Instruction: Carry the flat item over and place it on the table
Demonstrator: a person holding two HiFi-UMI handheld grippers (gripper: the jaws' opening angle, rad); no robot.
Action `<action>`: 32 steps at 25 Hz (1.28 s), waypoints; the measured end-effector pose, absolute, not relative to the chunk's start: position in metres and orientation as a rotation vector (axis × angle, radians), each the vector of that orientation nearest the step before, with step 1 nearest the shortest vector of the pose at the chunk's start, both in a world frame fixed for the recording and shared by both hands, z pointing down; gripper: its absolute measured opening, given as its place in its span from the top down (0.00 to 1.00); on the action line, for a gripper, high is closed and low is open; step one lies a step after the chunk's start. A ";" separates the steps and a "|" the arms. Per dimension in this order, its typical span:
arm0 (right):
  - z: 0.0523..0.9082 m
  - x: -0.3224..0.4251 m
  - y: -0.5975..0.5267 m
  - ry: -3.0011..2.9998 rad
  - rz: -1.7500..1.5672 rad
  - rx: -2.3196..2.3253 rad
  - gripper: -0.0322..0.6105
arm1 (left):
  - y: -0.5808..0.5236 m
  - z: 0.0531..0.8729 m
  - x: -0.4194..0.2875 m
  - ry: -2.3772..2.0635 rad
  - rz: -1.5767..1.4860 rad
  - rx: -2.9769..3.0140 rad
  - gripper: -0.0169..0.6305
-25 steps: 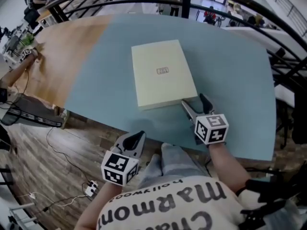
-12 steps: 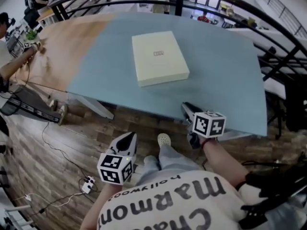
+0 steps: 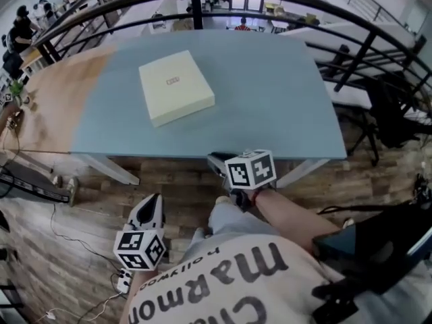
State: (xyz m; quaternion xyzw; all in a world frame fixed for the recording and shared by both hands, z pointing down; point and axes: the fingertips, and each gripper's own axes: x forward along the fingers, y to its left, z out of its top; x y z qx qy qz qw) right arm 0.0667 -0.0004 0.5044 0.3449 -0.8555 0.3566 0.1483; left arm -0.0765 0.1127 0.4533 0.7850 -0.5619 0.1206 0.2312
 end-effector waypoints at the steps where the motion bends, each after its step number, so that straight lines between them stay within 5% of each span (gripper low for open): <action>1: 0.502 0.071 0.000 -2.464 0.991 0.982 0.85 | 0.113 0.452 -0.073 -1.557 0.321 2.153 0.97; 32: 0.515 0.206 -0.045 -2.502 0.914 0.800 0.87 | 0.088 0.472 0.059 -1.706 0.210 1.957 0.97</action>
